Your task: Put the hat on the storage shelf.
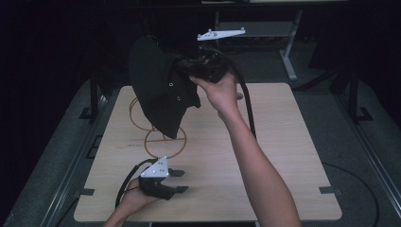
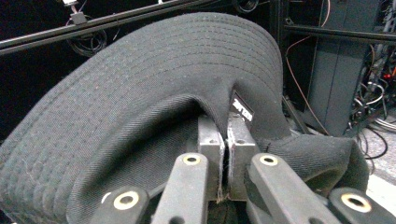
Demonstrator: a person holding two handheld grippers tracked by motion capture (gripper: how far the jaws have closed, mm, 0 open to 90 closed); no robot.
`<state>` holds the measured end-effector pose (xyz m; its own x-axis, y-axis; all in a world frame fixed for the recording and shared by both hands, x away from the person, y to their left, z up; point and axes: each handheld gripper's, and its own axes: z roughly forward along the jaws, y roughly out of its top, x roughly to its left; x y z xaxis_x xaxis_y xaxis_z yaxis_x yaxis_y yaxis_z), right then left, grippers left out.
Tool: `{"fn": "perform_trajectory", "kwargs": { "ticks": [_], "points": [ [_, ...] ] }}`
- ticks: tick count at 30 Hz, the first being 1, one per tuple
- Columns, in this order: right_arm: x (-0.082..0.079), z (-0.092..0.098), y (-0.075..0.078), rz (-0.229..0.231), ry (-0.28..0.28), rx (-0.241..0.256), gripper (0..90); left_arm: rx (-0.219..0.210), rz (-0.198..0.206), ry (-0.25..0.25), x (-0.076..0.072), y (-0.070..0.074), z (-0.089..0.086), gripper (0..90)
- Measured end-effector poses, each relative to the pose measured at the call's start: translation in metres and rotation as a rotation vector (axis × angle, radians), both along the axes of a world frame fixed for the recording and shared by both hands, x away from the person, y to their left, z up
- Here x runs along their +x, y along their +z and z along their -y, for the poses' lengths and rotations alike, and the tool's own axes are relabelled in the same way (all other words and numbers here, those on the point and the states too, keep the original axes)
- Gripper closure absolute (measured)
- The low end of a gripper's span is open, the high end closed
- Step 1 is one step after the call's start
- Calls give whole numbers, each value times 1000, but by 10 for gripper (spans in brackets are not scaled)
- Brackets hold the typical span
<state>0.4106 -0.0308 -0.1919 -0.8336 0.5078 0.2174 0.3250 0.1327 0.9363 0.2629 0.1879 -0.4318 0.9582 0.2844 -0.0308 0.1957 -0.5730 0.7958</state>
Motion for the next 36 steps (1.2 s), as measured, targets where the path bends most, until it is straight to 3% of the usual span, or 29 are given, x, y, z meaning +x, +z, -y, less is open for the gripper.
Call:
{"fn": "perform_trajectory", "kwargs": {
  "ticks": [11,18,23,27,29,31,33,36],
  "points": [
    [13,-22,-10,-17,13,6,873,12,-4,-12,2,-1,2,448],
    [19,-41,-9,-9,17,-25,868,16,1,-32,2,-1,6,447],
    [26,-59,-13,-29,29,-40,857,16,-1,-40,1,0,9,446],
    [38,-103,-28,-51,43,-147,789,19,3,-58,-2,0,15,443],
    [39,-122,-37,-57,32,-233,729,19,12,-70,-3,1,17,443],
    [37,-130,-40,-46,26,-291,645,19,14,-78,-5,1,18,441],
    [34,-130,-41,-31,35,-303,555,16,13,-81,-6,0,19,441],
    [29,-129,-39,-58,91,-278,482,16,10,-87,-7,1,21,436]
  ]
}}
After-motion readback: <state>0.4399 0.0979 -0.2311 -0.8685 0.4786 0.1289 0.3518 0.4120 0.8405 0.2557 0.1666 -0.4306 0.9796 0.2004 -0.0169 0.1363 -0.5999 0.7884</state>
